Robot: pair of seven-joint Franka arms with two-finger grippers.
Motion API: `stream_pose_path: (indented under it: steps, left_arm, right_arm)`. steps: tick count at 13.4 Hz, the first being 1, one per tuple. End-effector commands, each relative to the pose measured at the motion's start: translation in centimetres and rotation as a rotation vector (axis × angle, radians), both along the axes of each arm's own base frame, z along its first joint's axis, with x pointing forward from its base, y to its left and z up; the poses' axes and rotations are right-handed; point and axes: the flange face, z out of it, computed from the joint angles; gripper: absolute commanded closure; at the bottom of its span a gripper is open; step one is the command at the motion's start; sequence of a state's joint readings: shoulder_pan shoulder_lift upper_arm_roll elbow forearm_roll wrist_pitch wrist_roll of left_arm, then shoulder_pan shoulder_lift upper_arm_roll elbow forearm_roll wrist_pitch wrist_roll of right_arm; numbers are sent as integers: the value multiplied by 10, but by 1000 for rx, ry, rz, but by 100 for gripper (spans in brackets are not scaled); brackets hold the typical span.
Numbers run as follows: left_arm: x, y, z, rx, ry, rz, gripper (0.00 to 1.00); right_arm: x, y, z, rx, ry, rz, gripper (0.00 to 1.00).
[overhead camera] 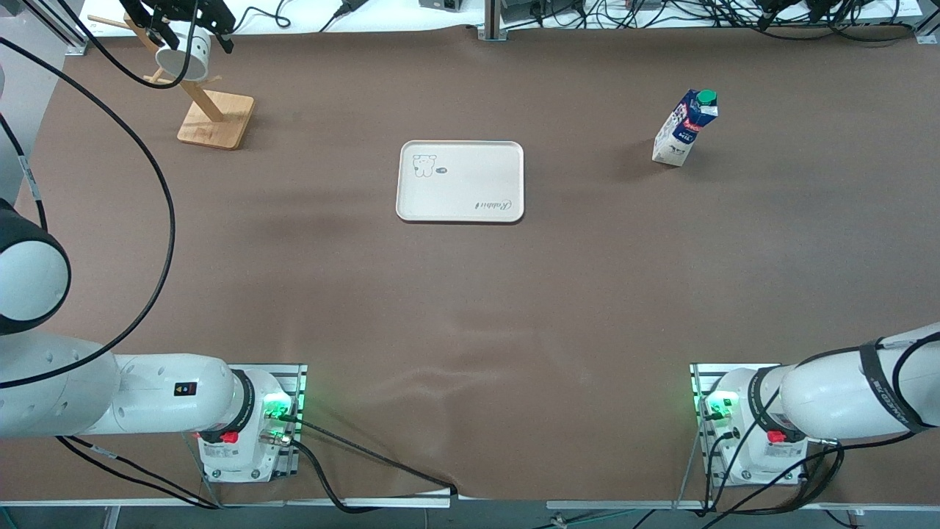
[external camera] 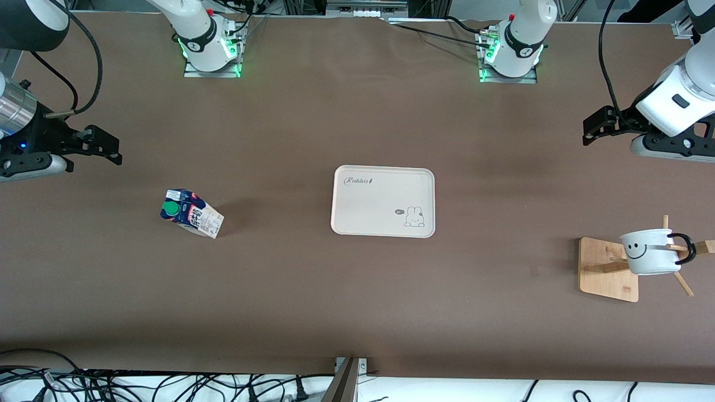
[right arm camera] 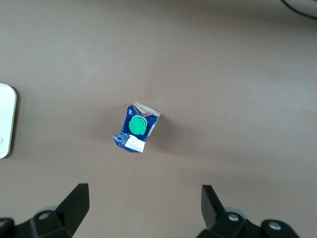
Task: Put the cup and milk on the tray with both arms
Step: 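Lower the right gripper over the blue milk carton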
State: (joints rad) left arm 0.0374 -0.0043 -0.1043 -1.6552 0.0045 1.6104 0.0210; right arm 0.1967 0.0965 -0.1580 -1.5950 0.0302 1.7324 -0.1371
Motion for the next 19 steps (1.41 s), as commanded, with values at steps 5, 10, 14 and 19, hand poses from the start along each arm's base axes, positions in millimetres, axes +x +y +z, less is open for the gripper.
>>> stream_pose_path:
  steps: [5, 10, 14, 19]
  left_arm:
    - [3, -2, 6, 11, 3, -12, 0]
    - [2, -2, 6, 12, 9, -9, 0]
    - [2, -2, 6, 12, 9, -9, 0]
    - [2, -2, 6, 12, 9, -9, 0]
  right_arm:
    - [45, 3, -89, -41, 75, 25, 0]
    - [39, 13, -134, -41, 135, 15, 0]
    - [31, 25, -182, -41, 119, 0, 0]
    - [25, 36, -217, -45, 118, -50, 0]
